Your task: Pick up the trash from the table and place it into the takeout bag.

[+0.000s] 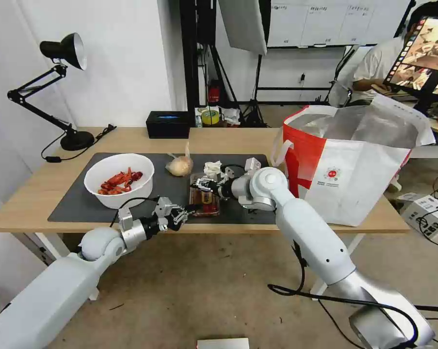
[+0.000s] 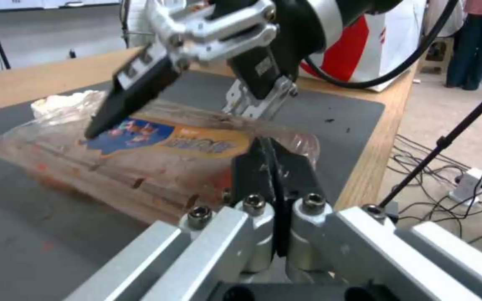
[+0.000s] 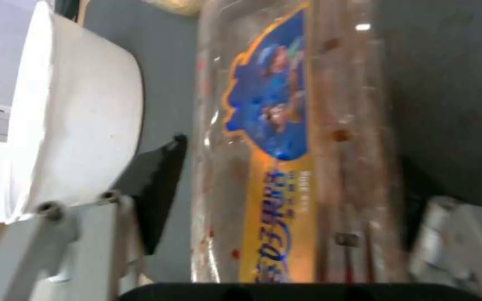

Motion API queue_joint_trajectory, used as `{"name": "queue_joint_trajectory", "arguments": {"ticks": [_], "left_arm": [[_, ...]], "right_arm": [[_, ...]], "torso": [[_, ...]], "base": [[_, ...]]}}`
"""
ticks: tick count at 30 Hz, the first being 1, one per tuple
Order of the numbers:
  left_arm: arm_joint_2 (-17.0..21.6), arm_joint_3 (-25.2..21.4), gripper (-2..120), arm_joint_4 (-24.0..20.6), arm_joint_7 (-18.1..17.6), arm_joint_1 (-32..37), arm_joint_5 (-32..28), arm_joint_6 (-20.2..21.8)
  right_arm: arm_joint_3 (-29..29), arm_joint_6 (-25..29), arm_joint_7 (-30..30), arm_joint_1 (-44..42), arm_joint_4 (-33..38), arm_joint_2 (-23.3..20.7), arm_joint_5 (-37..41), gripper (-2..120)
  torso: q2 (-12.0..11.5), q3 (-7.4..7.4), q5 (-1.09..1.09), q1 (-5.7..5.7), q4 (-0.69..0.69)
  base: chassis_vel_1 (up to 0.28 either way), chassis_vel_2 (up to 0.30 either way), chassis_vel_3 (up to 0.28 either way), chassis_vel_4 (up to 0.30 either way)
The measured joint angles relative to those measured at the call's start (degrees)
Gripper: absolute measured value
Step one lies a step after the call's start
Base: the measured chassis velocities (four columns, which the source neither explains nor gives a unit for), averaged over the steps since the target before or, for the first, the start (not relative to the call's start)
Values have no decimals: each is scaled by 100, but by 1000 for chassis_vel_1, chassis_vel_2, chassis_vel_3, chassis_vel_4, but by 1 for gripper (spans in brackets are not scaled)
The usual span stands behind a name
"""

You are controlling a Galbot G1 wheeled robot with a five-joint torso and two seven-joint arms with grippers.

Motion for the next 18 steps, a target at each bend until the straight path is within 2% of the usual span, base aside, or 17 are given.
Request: {"name": "queue_joint_trajectory", "arguments": {"ticks": [1,4,5,8,9,12,13,16,17,18], "left_arm": [[0,0,0,0,0,0,0,0],[30,-42,0,-35,6,54,-1,-9],[30,-42,0,-35,6,54,-1,-9],[72,-87,0,-84,11,120,-13,-23],[72,-87,0,-84,11,120,-13,-23],[113,-124,0,-112,12,172,-29,-46],[113,-124,0,-112,12,172,-29,-46],[152,-164,0,-167,13,225,-62,-55],[152,-164,0,-167,13,225,-62,-55],[176,-182,0,-189,13,243,-90,-62]], "right_arm": [[0,0,0,0,0,0,0,68],[-1,-1,34,-19,-7,17,1,53],[-1,-1,34,-19,-7,17,1,53],[23,-1,62,-74,7,27,-5,39],[23,-1,62,-74,7,27,-5,39],[85,2,83,-157,49,18,-9,25],[85,2,83,-157,49,18,-9,25],[157,5,79,-236,88,-13,-9,10],[157,5,79,-236,88,-13,-9,10],[195,5,76,-258,101,-16,-7,5]], "torso": [[0,0,0,0,0],[0,1,0,1,2],[0,1,0,1,2],[0,0,0,0,2],[0,0,0,0,2],[-1,0,1,1,2],[-1,0,1,1,2],[0,0,1,0,2],[0,0,1,0,2],[0,0,1,0,3]], "base": [[0,0,0,0],[0,0,0,0],[0,0,0,0],[0,0,0,0],[0,0,0,0],[0,0,0,0],[0,0,0,0],[0,0,0,0],[0,0,0,0],[0,0,0,0]]}}
